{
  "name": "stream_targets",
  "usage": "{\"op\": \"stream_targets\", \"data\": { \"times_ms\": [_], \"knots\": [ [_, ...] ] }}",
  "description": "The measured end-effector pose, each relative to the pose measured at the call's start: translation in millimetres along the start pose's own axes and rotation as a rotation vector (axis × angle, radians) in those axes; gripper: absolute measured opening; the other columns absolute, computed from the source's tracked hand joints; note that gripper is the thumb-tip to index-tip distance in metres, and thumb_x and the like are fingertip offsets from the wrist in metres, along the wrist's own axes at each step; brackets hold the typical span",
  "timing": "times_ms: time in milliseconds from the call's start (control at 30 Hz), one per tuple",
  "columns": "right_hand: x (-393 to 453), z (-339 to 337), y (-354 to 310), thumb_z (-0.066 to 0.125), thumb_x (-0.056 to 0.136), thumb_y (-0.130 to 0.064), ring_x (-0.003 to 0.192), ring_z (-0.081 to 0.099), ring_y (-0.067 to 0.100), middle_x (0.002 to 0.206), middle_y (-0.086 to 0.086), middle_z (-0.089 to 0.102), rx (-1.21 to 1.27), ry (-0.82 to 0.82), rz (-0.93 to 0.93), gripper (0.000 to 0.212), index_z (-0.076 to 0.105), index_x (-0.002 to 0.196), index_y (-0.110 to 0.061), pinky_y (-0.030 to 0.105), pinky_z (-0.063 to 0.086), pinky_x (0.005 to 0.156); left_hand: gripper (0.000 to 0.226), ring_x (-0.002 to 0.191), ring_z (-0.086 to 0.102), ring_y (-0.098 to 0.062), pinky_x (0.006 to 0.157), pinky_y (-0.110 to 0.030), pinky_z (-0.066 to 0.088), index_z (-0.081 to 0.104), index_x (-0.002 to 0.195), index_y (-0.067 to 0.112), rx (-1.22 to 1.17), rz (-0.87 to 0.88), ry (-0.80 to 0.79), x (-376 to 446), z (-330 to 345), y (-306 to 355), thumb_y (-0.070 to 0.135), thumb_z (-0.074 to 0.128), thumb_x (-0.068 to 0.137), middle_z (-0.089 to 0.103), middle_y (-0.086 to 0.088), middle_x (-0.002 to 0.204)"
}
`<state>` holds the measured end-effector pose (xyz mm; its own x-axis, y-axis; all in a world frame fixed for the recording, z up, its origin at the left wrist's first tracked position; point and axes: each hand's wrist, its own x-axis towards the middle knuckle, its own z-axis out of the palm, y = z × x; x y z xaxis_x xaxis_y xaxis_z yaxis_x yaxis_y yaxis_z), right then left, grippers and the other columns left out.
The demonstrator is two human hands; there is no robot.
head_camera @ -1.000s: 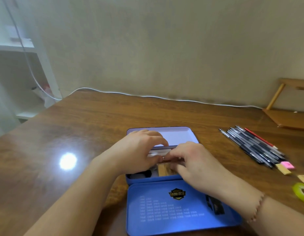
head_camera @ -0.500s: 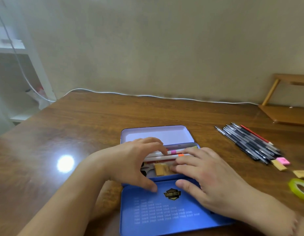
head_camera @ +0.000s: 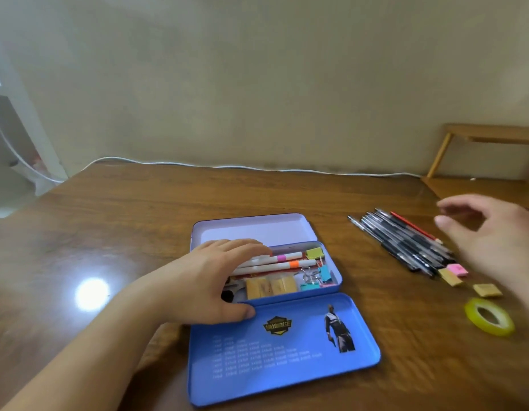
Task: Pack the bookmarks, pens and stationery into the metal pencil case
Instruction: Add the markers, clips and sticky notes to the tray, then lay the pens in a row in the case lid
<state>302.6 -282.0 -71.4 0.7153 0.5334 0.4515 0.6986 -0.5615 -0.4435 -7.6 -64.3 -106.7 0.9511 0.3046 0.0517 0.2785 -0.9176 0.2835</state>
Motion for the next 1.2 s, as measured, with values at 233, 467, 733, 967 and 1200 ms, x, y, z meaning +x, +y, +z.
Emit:
{"op": "stream_targets", "data": {
  "times_ms": [233,467,733,967,1200],
  "knots": [
    [15.5,-3.2,40.9,0.072,0.085,-0.021,0.089,0.051,0.023,0.103,0.008,0.067,-0.17,-0.276,0.251,0.012,0.065,0.078,-0.028,0.03,0.042,0.076,0.088,0.139,0.028,0.005,0.113,-0.017,0.022,0.027,0.144,0.052,0.06,-0.013,0.065,4.7,7.4,-6.8,0.08,0.059,0.067,0.03,0.03,0.15],
    [9.6,-6.6,25.0,0.076,0.08,-0.027,0.09,0.053,0.016,0.094,-0.007,0.062,-0.159,-0.478,0.143,0.018,0.064,0.07,-0.035,0.029,0.041,0.073,0.082,0.135,0.045,-0.01,0.106,-0.026,0.03,0.041,0.141,0.045,0.157,-0.008,0.199,16.2,11.7,0.9,0.078,0.053,0.067,0.044,0.018,0.148],
    [0.7,-0.5,6.4,0.078,0.076,-0.037,0.081,0.057,0.005,0.086,-0.013,0.06,-0.172,-0.542,0.066,0.015,0.065,0.082,-0.033,0.029,0.052,0.07,0.028,0.135,0.042,-0.018,0.108,-0.039,0.031,0.067,0.107,0.043,0.251,0.383,0.177,13.8,10.8,29.9,0.053,0.069,0.08,0.048,0.014,0.145],
    [3.9,6.0,13.2,0.073,0.083,-0.034,0.073,0.06,0.008,0.079,-0.007,0.066,-0.228,-0.462,0.155,0.01,0.068,0.076,-0.029,0.027,0.046,0.054,0.018,0.13,0.045,-0.027,0.107,-0.052,0.028,0.072,0.099,0.042,0.46,0.457,0.19,8.8,14.2,54.0,0.05,0.059,0.088,0.058,0.01,0.137],
    [6.6,0.1,13.7,0.062,0.091,-0.029,0.068,0.058,0.006,0.077,-0.011,0.061,-0.006,-0.168,0.006,0.008,0.068,0.086,-0.028,0.023,0.041,0.051,0.027,0.115,0.044,-0.017,0.093,-0.043,0.03,0.066,0.113,0.046,0.43,0.462,0.19,31.8,24.8,84.2,0.052,0.057,0.088,0.059,0.018,0.13]
  ]
}}
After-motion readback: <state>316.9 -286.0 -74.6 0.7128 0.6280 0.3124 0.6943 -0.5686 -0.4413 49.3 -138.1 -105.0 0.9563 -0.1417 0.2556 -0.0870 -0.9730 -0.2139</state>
